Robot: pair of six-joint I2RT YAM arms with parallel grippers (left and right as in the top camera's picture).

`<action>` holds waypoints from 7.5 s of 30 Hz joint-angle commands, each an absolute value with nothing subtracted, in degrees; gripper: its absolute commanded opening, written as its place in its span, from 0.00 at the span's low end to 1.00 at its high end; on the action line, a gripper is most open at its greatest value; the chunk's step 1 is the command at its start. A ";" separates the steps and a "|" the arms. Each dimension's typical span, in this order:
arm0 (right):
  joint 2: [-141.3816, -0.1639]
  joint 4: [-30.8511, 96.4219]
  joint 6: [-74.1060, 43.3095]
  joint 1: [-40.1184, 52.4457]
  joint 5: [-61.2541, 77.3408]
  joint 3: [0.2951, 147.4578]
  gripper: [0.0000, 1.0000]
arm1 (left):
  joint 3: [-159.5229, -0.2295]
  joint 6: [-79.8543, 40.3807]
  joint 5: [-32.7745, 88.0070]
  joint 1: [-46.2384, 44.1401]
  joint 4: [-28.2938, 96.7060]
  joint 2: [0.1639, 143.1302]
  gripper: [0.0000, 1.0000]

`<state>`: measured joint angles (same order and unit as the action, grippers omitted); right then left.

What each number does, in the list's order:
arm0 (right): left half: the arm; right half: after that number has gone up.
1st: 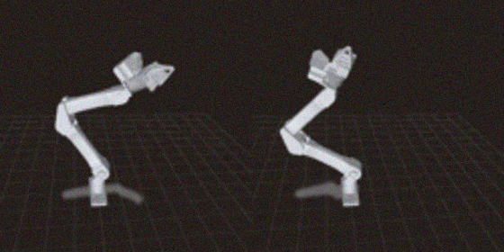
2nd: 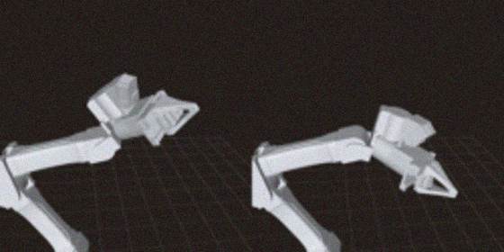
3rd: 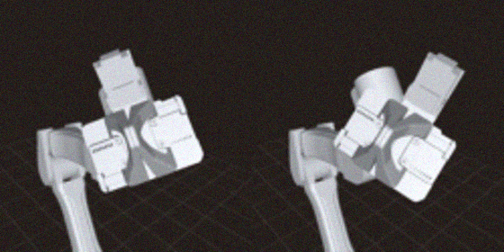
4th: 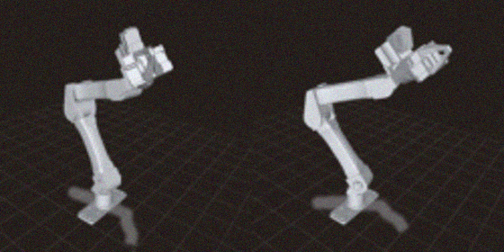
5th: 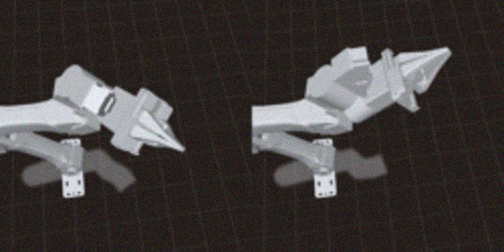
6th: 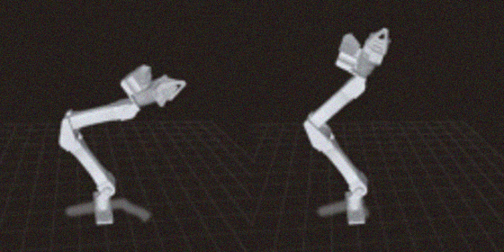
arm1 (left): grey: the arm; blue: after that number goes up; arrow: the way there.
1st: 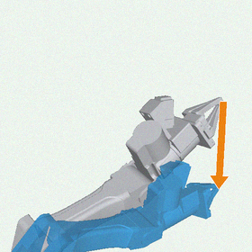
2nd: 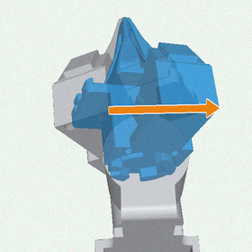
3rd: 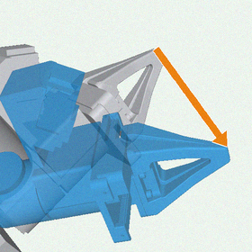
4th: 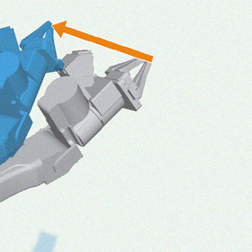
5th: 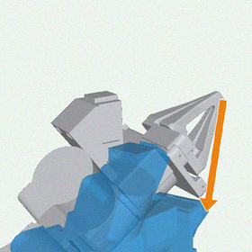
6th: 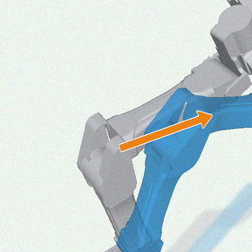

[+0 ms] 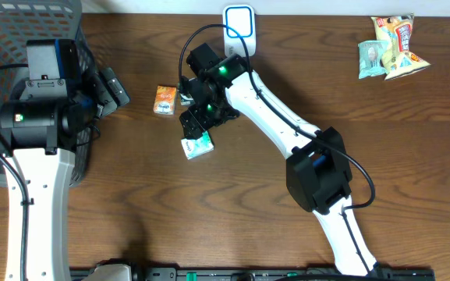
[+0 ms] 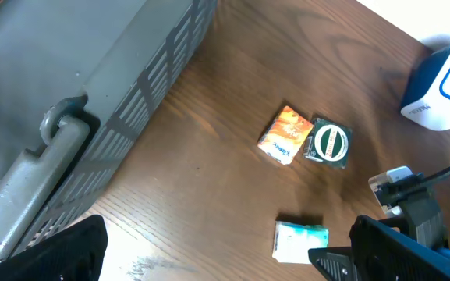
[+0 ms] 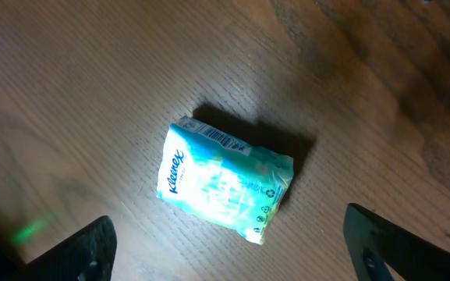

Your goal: Scan the item barcode

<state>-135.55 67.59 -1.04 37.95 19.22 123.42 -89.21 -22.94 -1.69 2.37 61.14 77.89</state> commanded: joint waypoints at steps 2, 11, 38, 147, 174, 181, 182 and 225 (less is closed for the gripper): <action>-135.13 67.46 -1.69 37.82 18.96 123.17 0.93 | -89.21 -23.46 -2.00 2.61 61.25 77.56 0.98; -135.13 67.37 -1.69 37.87 18.96 123.17 0.99 | -89.21 -23.44 -2.00 2.61 61.25 77.56 0.98; -135.13 67.05 -1.69 37.67 12.99 123.17 0.99 | -89.21 -23.44 -2.00 2.61 61.25 77.56 0.98; -135.11 52.73 -39.86 34.11 29.50 107.04 0.42 | -89.21 -23.46 -2.00 2.61 61.23 77.56 0.98; -135.13 49.63 -21.04 36.34 28.67 106.94 0.41 | -89.21 -23.46 -2.00 2.61 61.25 77.56 0.98; -135.13 48.90 -23.81 36.56 26.48 105.47 0.35 | -89.21 -23.44 -2.00 2.61 61.25 77.56 0.98; -135.13 48.80 -23.94 36.45 26.46 105.34 0.34 | -89.21 -23.44 -2.00 2.61 61.25 77.56 0.98; -133.69 68.27 36.12 3.51 82.70 105.32 0.01 | -89.21 -23.44 -2.00 2.61 61.25 77.56 0.98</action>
<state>-135.26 68.18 27.59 5.19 77.87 105.67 -89.21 -22.94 -1.67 2.37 61.14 77.89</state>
